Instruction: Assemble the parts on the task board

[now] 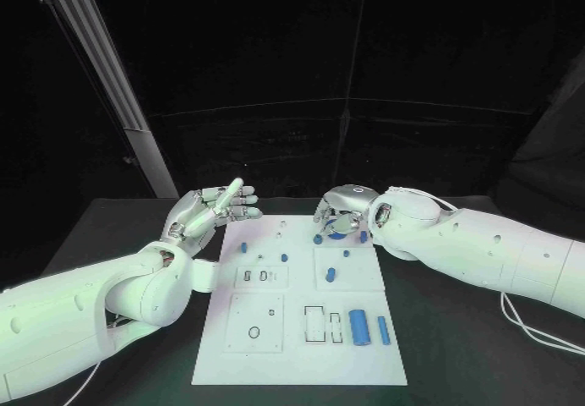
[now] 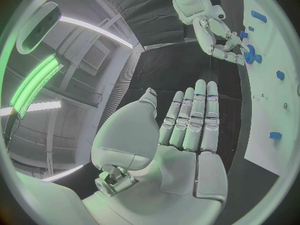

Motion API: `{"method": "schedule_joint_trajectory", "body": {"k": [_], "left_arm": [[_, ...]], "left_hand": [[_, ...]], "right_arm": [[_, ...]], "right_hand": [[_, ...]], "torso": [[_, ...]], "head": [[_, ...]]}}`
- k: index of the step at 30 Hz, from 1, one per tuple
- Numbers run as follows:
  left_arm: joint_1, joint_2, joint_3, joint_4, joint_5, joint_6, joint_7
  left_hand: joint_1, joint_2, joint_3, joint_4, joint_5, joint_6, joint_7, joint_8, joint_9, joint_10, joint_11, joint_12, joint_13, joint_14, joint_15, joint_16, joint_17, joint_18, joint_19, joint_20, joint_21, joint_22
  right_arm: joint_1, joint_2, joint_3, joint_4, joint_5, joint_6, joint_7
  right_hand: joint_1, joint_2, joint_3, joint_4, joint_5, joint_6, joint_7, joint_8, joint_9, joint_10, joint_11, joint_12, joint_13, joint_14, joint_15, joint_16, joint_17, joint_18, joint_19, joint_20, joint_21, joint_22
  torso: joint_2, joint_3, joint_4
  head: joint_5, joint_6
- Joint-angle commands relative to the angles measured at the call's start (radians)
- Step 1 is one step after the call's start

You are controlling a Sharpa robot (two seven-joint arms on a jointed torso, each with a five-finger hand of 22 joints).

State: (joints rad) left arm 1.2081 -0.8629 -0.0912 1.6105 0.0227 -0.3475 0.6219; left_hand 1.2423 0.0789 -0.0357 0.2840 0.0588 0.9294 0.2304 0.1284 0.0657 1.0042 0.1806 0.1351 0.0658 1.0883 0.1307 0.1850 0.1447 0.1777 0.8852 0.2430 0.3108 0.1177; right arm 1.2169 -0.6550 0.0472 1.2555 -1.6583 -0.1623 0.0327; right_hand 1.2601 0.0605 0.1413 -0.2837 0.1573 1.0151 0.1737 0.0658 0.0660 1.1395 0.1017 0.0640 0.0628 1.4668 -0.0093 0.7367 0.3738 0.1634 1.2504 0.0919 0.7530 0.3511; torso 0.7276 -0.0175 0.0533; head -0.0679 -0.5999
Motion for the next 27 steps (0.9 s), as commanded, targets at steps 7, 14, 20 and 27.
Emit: {"method": "schedule_joint_trajectory", "body": {"k": [7, 14, 20, 27], "left_arm": [[0.002, -0.007, 0.001, 0.013, -0.004, 0.025, -0.006], [0.004, -0.010, 0.001, 0.014, -0.004, 0.025, -0.010], [0.005, -0.011, 0.001, 0.016, -0.004, 0.025, -0.012], [0.006, -0.012, 0.001, 0.015, -0.004, 0.027, -0.017]], "left_hand": [[0.000, -0.001, -0.006, 0.000, 0.003, -0.003, 0.013, -0.005, -0.001, -0.002, 0.004, -0.006, -0.001, -0.002, 0.003, -0.007, 0.001, 0.006, 0.005, 0.001, -0.007, -0.002], [0.000, -0.001, -0.006, 0.000, 0.003, -0.003, 0.013, -0.006, -0.001, -0.002, 0.005, -0.007, -0.001, -0.003, 0.004, -0.008, 0.001, 0.006, 0.005, 0.001, -0.008, -0.003], [0.000, 0.000, -0.006, 0.000, 0.003, -0.003, 0.013, -0.006, -0.001, -0.003, 0.005, -0.007, -0.001, -0.003, 0.004, -0.009, 0.001, 0.005, 0.005, 0.002, -0.008, -0.003], [0.000, 0.000, -0.006, 0.000, 0.003, -0.003, 0.013, -0.006, -0.001, -0.003, 0.005, -0.007, -0.001, -0.003, 0.004, -0.009, 0.001, 0.005, 0.005, 0.002, -0.008, -0.003]], "right_arm": [[0.004, 0.006, 0.001, 0.009, -0.059, 0.078, -0.013], [0.005, 0.010, 0.001, 0.010, -0.060, 0.104, -0.007], [0.005, 0.017, 0.001, 0.001, -0.065, 0.117, -0.005], [0.005, 0.024, 0.001, -0.011, -0.067, 0.116, -0.002]], "right_hand": [[-0.002, -0.012, 0.030, 0.001, -0.003, -0.004, 0.000, -0.001, 0.000, -0.008, -0.002, -0.001, 0.001, 0.014, 0.012, 0.177, 0.183, 0.020, -0.025, 0.004, 0.077, 0.047], [-0.002, -0.012, 0.052, 0.001, -0.003, 0.002, -0.003, 0.000, 0.000, -0.003, -0.003, -0.001, 0.001, 0.012, 0.010, 0.263, 0.274, 0.019, -0.038, 0.006, 0.118, 0.074], [-0.001, -0.007, 0.074, 0.001, -0.003, 0.011, -0.005, 0.001, 0.001, 0.006, -0.004, 0.000, 0.001, 0.016, 0.010, 0.323, 0.342, 0.011, -0.028, 0.006, 0.178, 0.144], [-0.002, 0.003, 0.102, 0.003, -0.009, 0.018, -0.005, 0.001, 0.001, 0.017, -0.006, 0.000, 0.001, 0.016, 0.010, 0.366, 0.388, 0.004, -0.020, 0.007, 0.229, 0.204]], "torso": [[0.016, -0.0031, 0.0034], [0.022, -0.0029, 0.0033], [0.027, -0.0019, 0.0037], [0.030, -0.0023, 0.0057]], "head": [[-0.001, -0.001], [-0.002, -0.003], [-0.002, -0.006], [-0.003, -0.008]]}}
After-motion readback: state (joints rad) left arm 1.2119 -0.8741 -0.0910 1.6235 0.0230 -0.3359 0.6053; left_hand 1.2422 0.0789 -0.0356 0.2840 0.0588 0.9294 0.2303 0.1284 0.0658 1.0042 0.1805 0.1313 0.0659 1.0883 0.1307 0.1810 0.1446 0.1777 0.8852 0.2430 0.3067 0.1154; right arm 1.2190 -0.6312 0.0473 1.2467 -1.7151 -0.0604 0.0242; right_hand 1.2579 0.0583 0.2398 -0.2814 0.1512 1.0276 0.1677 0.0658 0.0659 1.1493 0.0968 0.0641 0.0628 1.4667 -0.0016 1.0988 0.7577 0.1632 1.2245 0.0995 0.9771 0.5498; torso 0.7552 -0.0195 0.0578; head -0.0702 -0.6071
